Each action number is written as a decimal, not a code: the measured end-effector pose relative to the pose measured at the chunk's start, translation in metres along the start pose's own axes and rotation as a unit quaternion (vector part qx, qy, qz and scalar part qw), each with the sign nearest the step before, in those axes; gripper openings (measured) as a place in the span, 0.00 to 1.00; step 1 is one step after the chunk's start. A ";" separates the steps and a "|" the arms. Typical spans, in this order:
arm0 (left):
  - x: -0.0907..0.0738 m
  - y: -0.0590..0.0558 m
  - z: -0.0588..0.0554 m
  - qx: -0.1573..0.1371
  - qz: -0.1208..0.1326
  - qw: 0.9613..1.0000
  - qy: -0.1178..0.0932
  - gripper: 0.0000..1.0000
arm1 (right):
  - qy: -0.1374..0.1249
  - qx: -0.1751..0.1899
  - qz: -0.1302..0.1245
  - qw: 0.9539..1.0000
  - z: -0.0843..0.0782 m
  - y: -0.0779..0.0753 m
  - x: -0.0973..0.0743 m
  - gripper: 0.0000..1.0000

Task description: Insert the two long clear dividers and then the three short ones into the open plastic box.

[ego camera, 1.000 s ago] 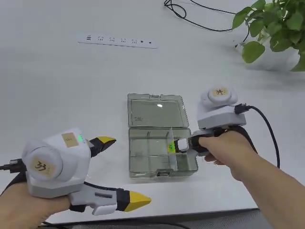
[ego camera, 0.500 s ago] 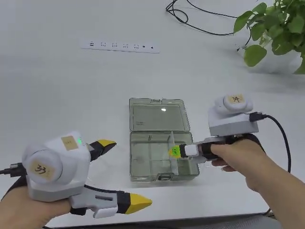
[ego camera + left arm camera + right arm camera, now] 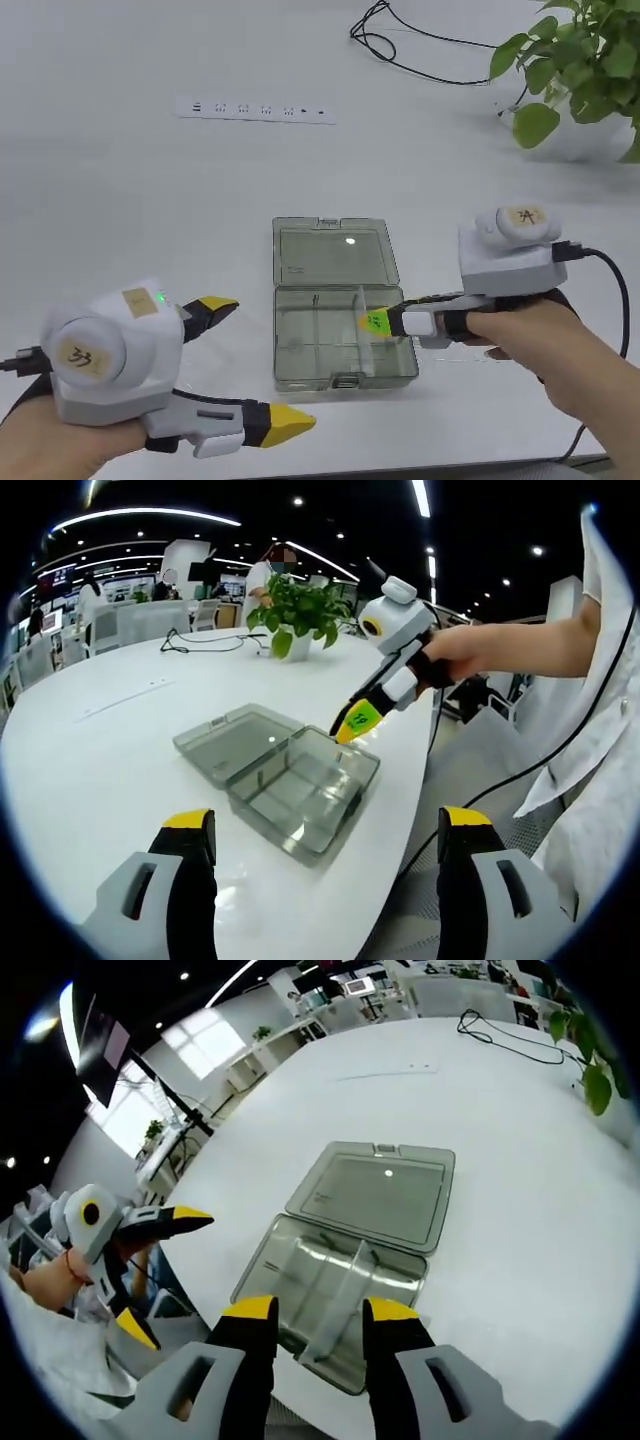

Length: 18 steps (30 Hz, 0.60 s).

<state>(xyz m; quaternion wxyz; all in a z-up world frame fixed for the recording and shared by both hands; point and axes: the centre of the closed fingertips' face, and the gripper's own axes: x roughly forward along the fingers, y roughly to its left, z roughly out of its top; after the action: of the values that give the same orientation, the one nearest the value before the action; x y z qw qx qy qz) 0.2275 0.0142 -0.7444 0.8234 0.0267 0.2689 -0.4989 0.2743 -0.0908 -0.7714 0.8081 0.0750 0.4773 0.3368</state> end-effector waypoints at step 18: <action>-0.010 0.027 -0.001 -0.021 0.057 0.998 0.009 0.91 | -0.040 -0.121 0.057 0.990 0.006 0.024 -0.036 0.55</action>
<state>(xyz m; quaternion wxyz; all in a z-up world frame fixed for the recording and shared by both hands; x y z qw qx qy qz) 0.2463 0.0363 -0.7463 0.8483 0.0289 0.2846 -0.4455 0.2566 -0.0937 -0.7318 0.8096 0.0170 0.3949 0.4340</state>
